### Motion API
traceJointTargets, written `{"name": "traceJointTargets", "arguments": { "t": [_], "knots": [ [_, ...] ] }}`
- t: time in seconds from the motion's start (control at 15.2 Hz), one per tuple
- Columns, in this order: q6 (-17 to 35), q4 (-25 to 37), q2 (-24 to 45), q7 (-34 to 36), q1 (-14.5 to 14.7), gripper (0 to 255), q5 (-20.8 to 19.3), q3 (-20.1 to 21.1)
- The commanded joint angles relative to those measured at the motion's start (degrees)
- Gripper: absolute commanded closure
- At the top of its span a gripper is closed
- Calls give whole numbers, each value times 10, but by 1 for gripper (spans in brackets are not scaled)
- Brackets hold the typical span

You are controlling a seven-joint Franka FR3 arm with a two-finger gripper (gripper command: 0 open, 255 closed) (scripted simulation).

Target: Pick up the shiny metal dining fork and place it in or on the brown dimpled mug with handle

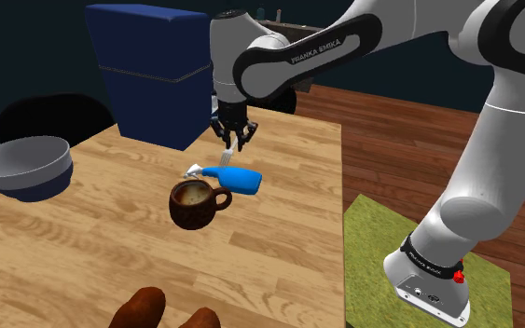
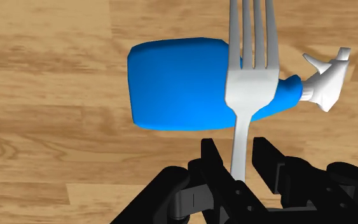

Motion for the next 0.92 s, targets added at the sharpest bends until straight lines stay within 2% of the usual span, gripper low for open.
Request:
{"name": "traceJointTargets", "arguments": {
  "t": [0.0, 0.66, 0.86],
  "knots": [
    [-14, 9, -6, -5, -1, 255, 5, 1],
    [-80, 61, -25, -23, -2, 255, 22, 5],
    [-86, 68, -15, 19, 24, 255, 14, 20]
  ]
}}
